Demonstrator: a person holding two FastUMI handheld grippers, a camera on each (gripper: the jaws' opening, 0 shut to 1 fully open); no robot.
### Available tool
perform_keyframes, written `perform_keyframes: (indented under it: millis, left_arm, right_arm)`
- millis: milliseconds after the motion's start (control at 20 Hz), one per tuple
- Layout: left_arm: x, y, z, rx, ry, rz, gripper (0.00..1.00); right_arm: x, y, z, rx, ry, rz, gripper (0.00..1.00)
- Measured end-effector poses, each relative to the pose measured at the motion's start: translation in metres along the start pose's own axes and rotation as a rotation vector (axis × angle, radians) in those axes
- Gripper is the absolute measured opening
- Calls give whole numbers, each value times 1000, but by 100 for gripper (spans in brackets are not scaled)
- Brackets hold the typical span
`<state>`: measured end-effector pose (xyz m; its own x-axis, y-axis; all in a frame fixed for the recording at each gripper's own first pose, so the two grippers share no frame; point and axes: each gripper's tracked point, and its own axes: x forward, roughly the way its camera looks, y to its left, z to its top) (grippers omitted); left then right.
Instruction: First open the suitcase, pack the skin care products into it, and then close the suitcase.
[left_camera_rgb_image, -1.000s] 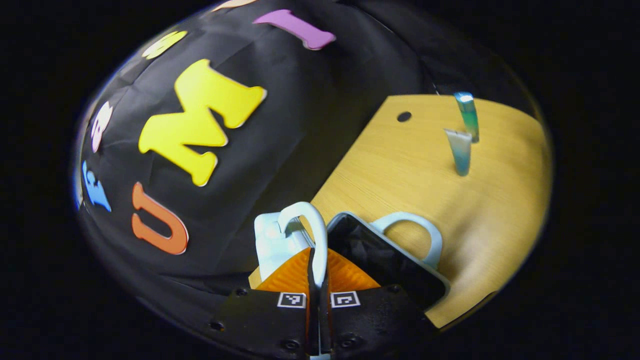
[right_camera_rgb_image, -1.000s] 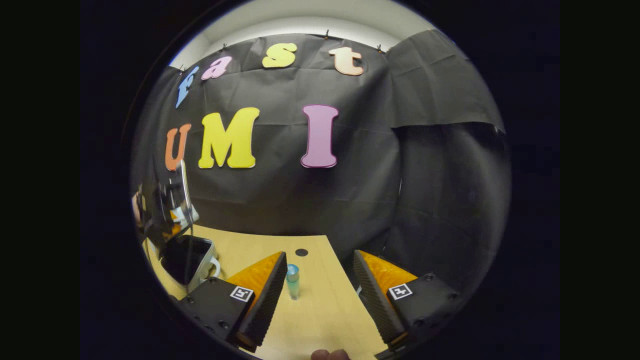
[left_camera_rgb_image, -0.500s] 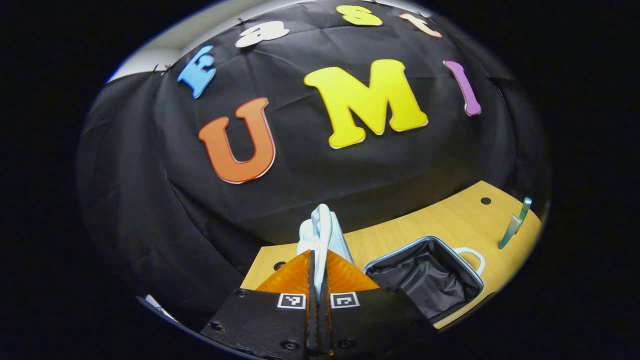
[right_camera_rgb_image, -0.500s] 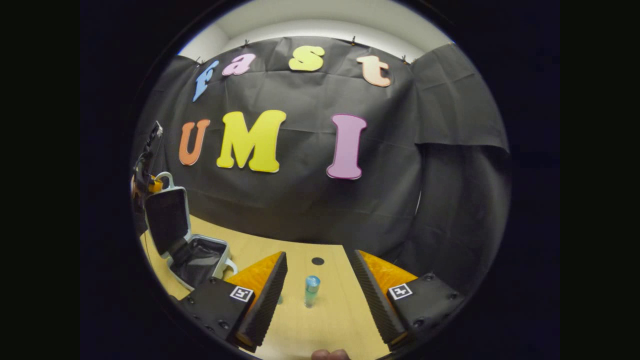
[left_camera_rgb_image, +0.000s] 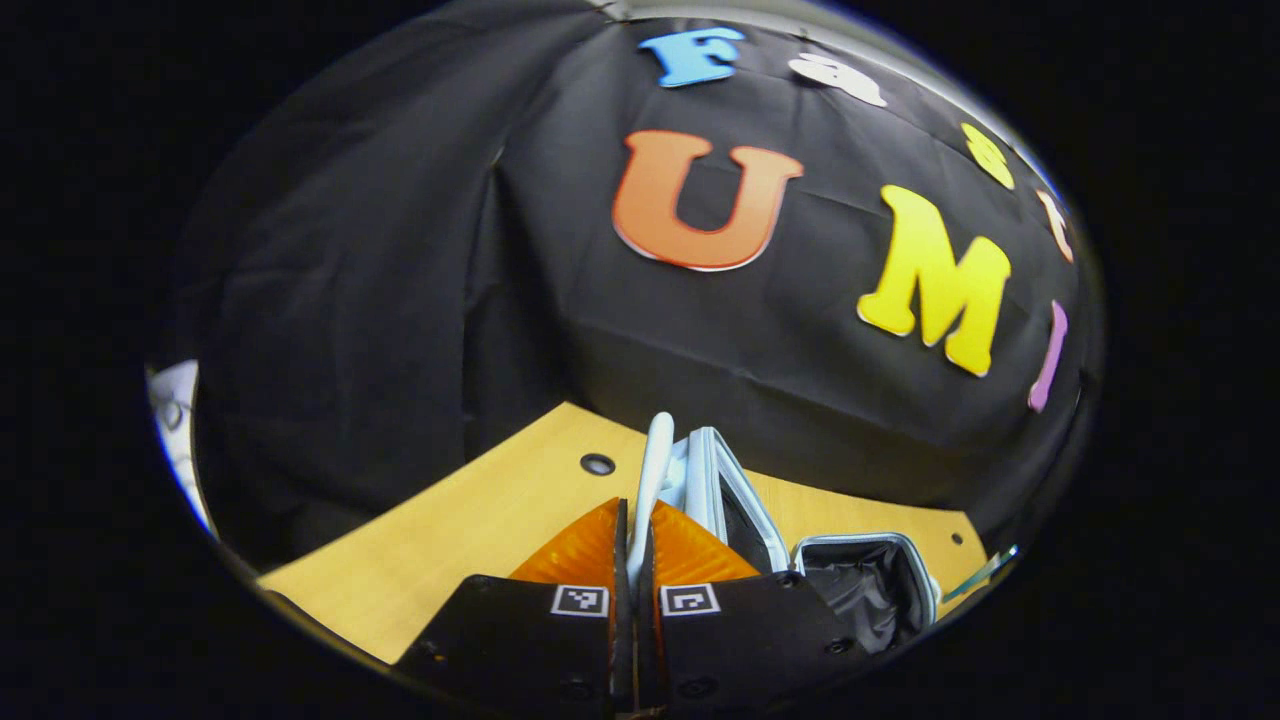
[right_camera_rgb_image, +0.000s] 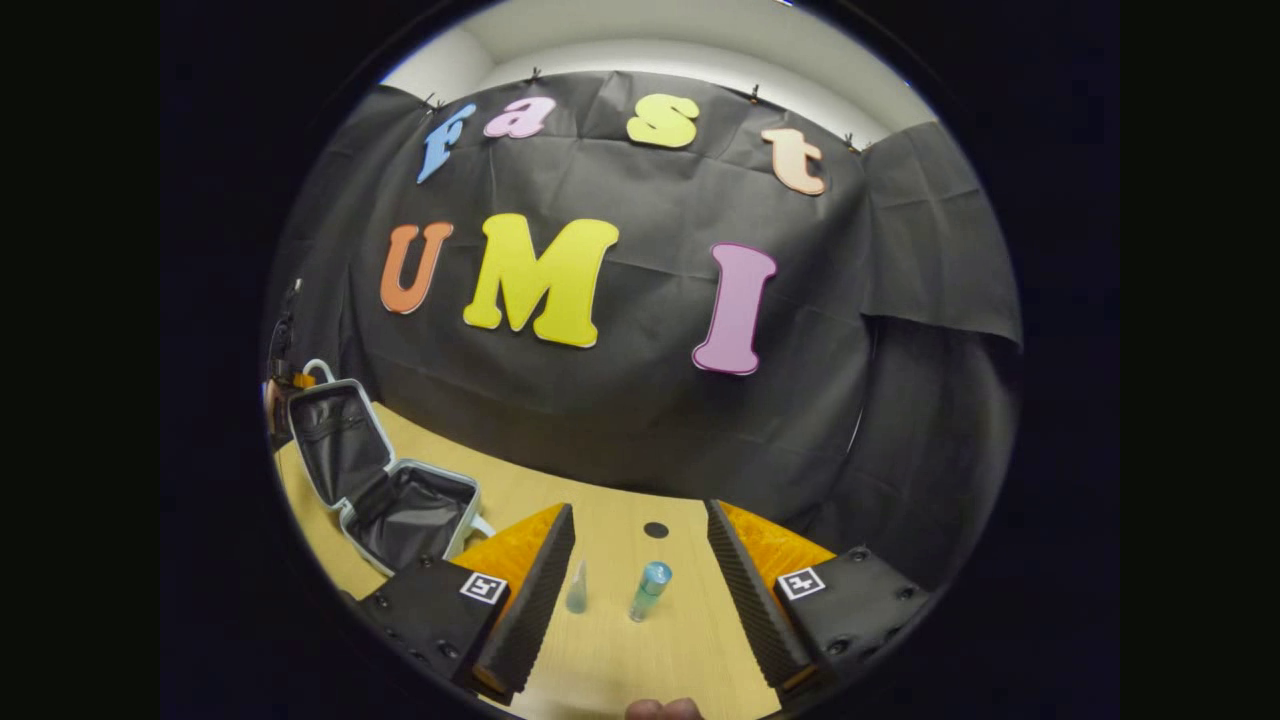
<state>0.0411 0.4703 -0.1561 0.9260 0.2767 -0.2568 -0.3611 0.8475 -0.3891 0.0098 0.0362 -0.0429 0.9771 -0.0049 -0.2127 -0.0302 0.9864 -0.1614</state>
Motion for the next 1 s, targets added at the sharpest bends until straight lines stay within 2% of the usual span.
perform_keyframes:
  millis: [50, 150, 300, 500, 600, 650, 750, 800, 850, 950, 1000]
  left_arm:
    - [6, 13, -12, -51, 13, 2, 7]
    - [19, 34, -38, -81, 42, 17, 9]
    - [26, 66, -59, -76, 79, 39, 11]
    - [36, 87, -82, -9, 128, 70, 16]
    - [38, 91, -82, 18, 137, 74, 23]
    - [36, 87, -78, 18, 130, 69, 33]
    - [30, 77, -62, 53, 100, 75, 72]
    - [25, 72, -52, 81, 79, 76, 65]
    - [17, 61, -37, 119, 46, 74, 80]
    - [-3, 29, -6, 194, -11, 54, 95]
    - [-18, 5, 12, 224, -54, 40, 96]
  right_arm:
    - [1, 3, 1, -13, 5, 2, 80]
    - [2, 10, 2, -38, 10, 6, 80]
    - [3, 17, 2, -69, 18, 10, 80]
    - [4, 30, 1, -86, 32, 26, 78]
    - [5, 37, 0, -89, 38, 36, 78]
    - [6, 40, -2, -81, 45, 44, 78]
    - [7, 44, -4, -52, 55, 51, 79]
    - [7, 47, -4, -36, 52, 57, 79]
    - [7, 48, -2, -25, 44, 59, 79]
    - [10, 47, -1, 1, 32, 61, 78]
    - [10, 44, -2, 22, 28, 60, 78]
